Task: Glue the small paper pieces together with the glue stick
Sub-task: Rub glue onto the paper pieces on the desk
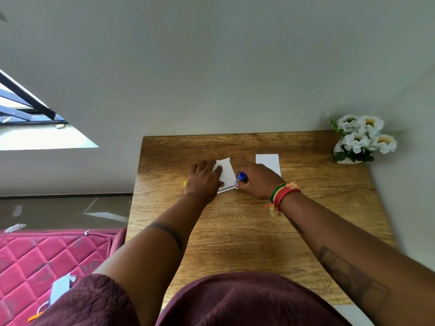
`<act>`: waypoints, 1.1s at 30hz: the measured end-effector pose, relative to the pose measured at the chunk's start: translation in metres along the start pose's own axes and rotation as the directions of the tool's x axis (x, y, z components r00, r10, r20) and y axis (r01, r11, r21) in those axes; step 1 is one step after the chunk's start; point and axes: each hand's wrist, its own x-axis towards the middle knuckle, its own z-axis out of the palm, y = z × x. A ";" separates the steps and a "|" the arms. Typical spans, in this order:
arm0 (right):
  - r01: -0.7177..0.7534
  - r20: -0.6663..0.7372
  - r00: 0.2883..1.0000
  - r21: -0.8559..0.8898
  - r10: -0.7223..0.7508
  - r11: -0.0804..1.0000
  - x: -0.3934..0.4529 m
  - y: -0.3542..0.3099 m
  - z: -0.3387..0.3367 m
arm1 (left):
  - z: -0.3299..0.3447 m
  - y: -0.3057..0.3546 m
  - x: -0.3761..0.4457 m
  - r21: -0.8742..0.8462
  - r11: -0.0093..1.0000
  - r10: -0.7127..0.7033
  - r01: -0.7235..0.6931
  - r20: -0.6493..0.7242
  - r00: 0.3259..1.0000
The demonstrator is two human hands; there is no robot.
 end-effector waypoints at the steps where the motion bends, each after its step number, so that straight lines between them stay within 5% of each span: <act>1: -0.047 -0.031 0.998 0.091 0.050 0.995 -0.001 0.003 -0.002 | -0.001 0.001 -0.001 0.010 1.000 -0.007 0.007 -0.007 1.000; 7: -0.155 -0.161 0.959 0.398 0.235 0.904 -0.005 0.017 -0.007 | -0.006 0.017 -0.008 0.079 0.991 -0.107 0.112 -0.070 0.992; 12: -0.154 -0.169 0.957 0.397 0.237 0.905 -0.006 0.015 0.005 | -0.010 0.031 -0.015 0.102 0.982 -0.155 0.160 -0.059 0.986; 24: -0.173 -0.219 0.941 0.341 0.257 0.924 0.002 0.019 0.011 | 0.005 0.015 -0.021 0.132 0.983 0.146 -0.129 -0.129 0.981; 33: -0.160 -0.269 0.929 0.327 0.254 0.931 0.005 0.016 0.012 | 0.007 0.021 -0.016 0.113 0.985 0.145 -0.129 -0.142 0.979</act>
